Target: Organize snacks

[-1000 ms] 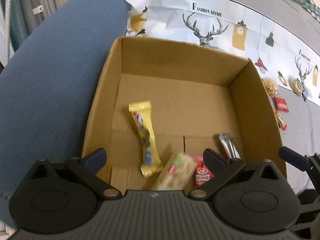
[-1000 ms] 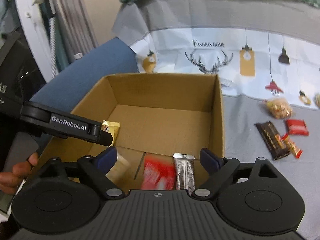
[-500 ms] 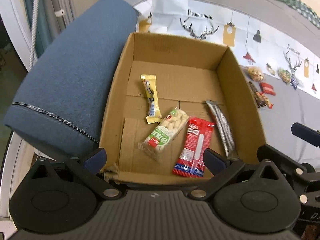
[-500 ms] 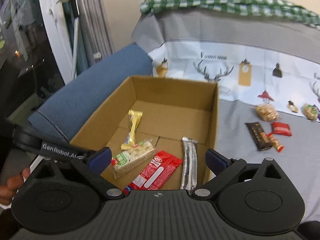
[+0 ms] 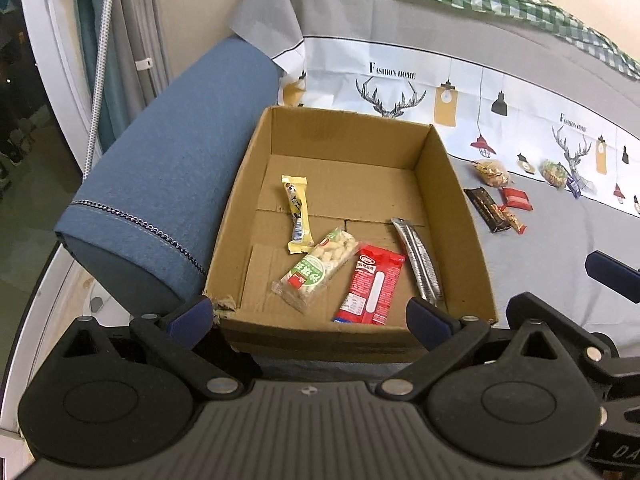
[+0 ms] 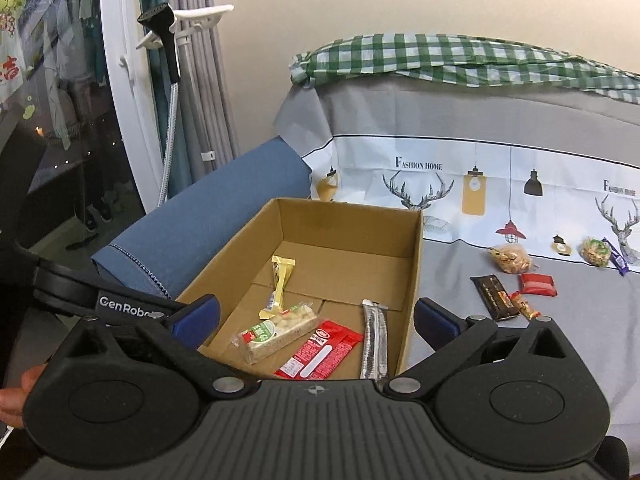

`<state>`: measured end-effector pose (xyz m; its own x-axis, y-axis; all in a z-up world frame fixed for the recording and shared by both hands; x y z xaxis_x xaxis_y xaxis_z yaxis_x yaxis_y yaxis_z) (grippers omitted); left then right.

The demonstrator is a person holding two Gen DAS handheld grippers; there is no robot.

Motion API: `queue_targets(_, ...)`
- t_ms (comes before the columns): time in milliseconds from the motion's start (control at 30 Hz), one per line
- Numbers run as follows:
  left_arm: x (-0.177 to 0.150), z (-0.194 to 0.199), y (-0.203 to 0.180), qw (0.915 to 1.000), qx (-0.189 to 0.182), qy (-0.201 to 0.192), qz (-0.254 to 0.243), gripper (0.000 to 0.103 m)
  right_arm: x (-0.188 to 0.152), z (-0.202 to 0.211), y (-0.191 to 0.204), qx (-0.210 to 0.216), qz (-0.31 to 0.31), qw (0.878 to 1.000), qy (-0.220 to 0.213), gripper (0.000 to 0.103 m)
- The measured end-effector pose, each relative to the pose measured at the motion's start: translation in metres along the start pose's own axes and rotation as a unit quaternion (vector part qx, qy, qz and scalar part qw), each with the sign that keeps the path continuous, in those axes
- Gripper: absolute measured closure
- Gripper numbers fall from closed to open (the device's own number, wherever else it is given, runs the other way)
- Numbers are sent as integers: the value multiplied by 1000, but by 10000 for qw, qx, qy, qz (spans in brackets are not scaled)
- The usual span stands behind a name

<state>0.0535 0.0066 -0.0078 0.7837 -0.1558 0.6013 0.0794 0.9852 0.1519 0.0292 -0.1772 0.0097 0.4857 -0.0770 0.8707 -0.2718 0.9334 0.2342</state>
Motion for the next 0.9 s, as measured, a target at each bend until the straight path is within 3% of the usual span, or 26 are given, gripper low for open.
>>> queue_targets(333,-5,26,-2,9996,39,-274,-45,0,-2,21,3,-12,-42,9997,-235,1)
queue_targets(900,-2,30,-2,9995,78,-296,-59,0,-1,27,6,6,-23,9995,-316,1)
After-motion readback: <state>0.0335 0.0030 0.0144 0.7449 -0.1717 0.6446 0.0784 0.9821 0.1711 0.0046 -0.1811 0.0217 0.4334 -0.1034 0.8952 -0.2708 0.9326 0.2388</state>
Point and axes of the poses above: each gripper's, at about its wrist camera, not at the fingertips, and z roughly against the way its jaws point, y to its left, x to its top, the point moved 5 cm from there along -z, roughly the way its jaws point, and after that the axes turned 11 degrees about x, right-handed, at the moved point
